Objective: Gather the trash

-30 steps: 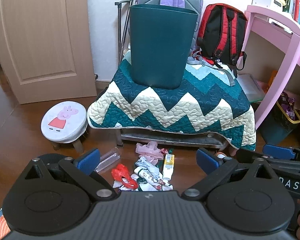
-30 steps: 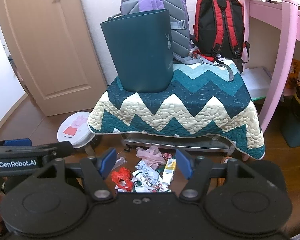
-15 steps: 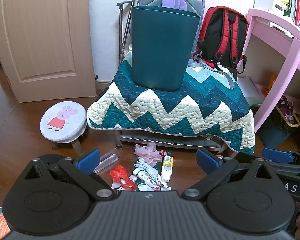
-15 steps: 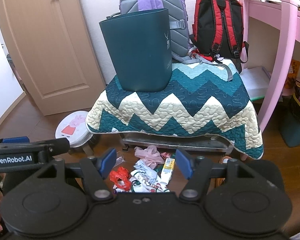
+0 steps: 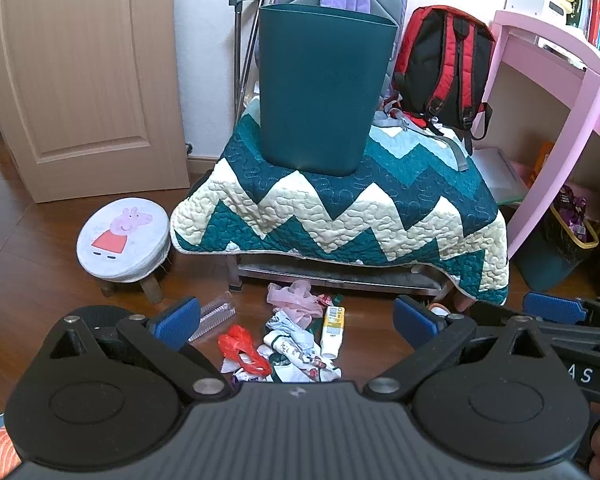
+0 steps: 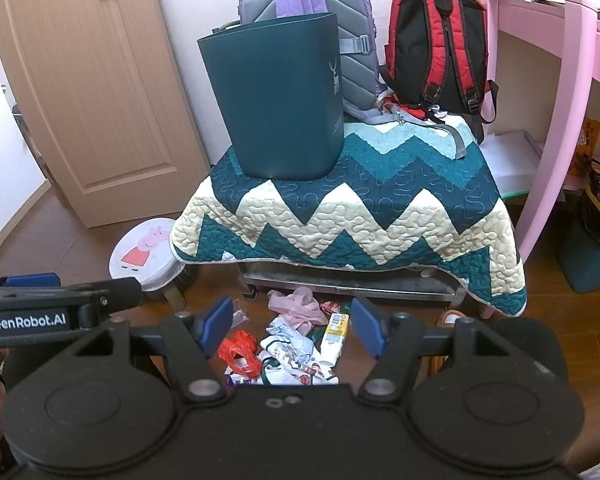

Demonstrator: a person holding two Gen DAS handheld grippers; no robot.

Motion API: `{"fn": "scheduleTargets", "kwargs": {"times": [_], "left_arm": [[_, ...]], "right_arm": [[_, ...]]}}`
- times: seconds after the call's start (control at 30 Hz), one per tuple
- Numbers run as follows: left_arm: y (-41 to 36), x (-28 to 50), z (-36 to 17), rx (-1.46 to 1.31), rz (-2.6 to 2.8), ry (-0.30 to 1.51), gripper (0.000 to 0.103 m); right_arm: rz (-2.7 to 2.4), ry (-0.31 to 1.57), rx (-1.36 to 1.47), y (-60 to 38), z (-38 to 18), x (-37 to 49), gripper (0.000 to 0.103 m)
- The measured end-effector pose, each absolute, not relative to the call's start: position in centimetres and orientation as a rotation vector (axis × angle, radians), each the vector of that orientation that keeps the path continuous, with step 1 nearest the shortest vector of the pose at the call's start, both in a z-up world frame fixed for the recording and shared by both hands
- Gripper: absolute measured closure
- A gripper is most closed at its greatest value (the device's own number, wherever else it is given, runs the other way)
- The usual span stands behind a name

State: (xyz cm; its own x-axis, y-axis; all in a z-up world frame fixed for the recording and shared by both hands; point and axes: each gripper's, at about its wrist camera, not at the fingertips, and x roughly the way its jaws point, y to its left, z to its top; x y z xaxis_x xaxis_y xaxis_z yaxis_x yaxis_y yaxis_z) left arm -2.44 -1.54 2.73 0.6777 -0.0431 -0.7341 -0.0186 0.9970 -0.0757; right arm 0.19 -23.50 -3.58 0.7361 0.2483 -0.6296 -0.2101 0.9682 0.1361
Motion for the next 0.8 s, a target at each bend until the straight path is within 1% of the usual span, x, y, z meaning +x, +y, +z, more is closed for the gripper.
{"fn": "scheduleTargets", "kwargs": {"times": [0.8], "left_arm": [[-0.92, -2.04, 2.37, -0.110, -0.003, 0.829, 0.000]], "right_arm": [[0.251, 0.715, 0.051, -23.36, -4.08, 0.36, 0.038]]}}
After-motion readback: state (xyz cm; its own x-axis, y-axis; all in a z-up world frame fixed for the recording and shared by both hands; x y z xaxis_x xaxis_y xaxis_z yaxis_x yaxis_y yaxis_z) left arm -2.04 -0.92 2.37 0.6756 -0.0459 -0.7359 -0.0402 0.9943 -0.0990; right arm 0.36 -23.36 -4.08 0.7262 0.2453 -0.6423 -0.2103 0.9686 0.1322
